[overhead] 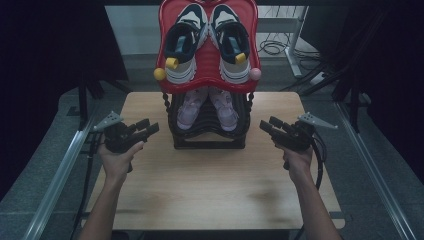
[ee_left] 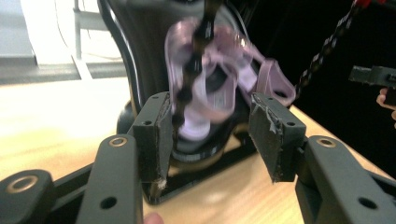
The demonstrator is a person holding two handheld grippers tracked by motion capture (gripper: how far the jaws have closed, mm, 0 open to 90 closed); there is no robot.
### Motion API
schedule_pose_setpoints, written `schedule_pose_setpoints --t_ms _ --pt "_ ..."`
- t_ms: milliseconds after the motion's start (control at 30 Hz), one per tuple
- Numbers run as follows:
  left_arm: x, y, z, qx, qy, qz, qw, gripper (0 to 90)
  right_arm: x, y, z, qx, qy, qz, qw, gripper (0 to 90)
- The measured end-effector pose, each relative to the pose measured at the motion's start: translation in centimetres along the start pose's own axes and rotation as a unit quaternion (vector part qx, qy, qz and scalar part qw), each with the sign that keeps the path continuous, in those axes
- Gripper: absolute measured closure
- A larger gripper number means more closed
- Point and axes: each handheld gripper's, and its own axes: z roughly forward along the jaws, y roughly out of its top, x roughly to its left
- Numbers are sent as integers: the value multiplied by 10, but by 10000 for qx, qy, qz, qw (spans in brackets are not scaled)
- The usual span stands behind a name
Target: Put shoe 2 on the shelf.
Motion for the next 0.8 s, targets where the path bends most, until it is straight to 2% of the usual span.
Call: schedule_pose_setpoints --t_ms 200,300,433,633,733,800 --pt "6 -35 7 308 -99 -168 9993 498 -4 -36 3 346 10 -11 9994 461" --pt "10 -50 9 429 -87 -249 9987 501 -6 -52 3 467 33 -10 9989 461" --pt "12 -67 16 632 -33 -254 9977 502 -7 -69 4 671 13 -99 9977 461" --pt "13 -84 22 838 -41 -259 9961 505 -9 -90 7 954 -68 -177 9953 461" --pt "13 -87 23 969 67 -151 9952 506 -12 -99 11 1106 -125 -91 9937 461" --pt "14 -88 21 966 89 -155 9952 506 -13 -105 12 1148 -141 -80 9933 461"
